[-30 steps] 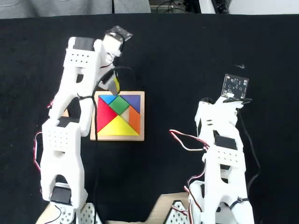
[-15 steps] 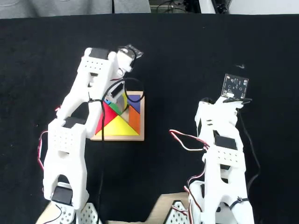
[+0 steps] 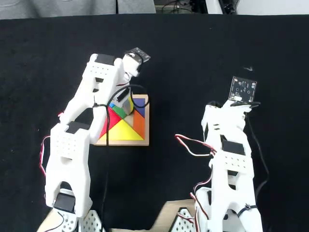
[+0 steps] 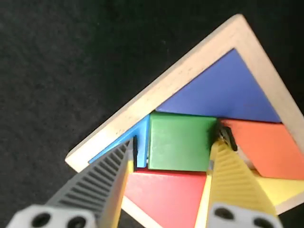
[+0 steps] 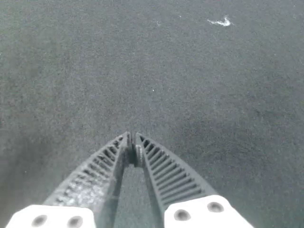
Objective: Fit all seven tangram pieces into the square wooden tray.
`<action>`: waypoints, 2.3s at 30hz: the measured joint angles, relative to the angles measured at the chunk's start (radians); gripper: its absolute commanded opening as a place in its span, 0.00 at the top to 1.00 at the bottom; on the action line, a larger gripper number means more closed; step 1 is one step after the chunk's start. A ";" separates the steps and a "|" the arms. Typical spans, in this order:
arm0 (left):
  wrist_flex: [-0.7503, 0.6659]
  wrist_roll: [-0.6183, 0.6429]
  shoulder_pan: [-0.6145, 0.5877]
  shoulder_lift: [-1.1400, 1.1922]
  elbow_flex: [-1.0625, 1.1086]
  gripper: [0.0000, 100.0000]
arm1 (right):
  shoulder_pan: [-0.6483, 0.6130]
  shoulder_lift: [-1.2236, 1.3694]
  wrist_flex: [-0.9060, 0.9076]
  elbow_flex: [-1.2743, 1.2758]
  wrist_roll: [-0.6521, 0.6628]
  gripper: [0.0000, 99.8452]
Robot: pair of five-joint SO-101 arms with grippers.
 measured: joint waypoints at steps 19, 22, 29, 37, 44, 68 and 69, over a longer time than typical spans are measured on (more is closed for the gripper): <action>-0.006 -0.011 0.035 -0.008 0.034 0.74 | 0.000 0.000 0.000 0.000 0.000 0.99; 0.029 -0.008 0.021 -0.002 -0.005 0.74 | 0.000 0.000 0.000 0.000 0.000 0.99; 0.146 -0.008 -0.014 0.000 -0.138 0.74 | 0.000 0.000 0.000 0.000 0.000 0.99; 0.161 -0.005 -0.028 0.000 -0.146 0.74 | 0.000 0.000 0.000 0.000 0.000 0.99; 0.160 -0.005 0.008 0.000 -0.120 0.85 | 0.000 0.000 0.000 0.000 0.000 0.99; 0.227 0.150 0.152 0.049 -0.106 0.97 | 0.000 0.000 0.000 0.000 0.000 0.99; 0.227 0.153 0.152 0.049 -0.098 0.97 | 0.000 0.000 0.000 0.000 0.000 0.99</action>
